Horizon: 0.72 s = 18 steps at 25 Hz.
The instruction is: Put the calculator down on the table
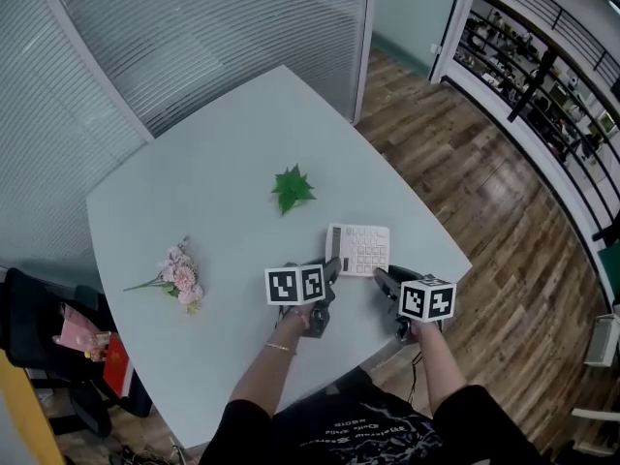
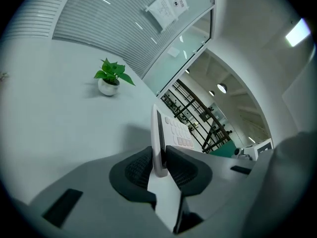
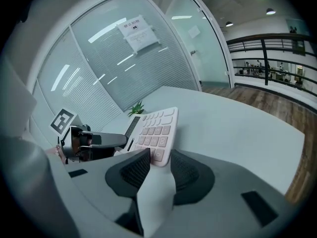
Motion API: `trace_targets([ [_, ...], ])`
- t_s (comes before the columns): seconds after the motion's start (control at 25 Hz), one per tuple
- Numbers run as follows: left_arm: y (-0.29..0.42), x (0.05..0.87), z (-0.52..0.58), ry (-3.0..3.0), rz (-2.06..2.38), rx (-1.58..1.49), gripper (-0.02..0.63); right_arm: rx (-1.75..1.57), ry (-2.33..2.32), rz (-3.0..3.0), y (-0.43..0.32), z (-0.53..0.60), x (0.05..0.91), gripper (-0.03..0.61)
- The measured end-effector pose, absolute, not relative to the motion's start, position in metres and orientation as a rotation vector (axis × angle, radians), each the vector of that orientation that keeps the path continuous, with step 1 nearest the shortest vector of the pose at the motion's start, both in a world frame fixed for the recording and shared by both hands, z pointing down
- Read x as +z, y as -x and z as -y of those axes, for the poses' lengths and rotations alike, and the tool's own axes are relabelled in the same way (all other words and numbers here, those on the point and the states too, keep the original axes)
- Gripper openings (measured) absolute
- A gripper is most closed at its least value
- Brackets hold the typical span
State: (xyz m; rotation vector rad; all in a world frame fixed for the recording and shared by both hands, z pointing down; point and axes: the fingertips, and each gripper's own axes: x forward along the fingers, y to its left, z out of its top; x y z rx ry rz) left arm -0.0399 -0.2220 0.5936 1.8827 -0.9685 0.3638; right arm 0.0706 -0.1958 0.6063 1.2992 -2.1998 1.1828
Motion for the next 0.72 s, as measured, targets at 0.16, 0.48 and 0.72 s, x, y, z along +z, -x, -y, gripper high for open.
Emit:
trace_targets([
  [0.16,0.033,0.611,0.242,-1.828,0.981,0.361,0.097,1.201,-1.285,2.165,-0.079,0.218,0.618,0.137],
  [0.48,0.027,0.632,0.267,-1.771,1.052,0.404,0.107,1.217,-1.261,2.114,-0.088,0.245,0.631,0.135],
  [0.72,0.023,0.630,0.277,-1.802,1.093,0.443,0.106,1.277,-1.260,2.103,-0.091,0.254,0.636,0.135],
])
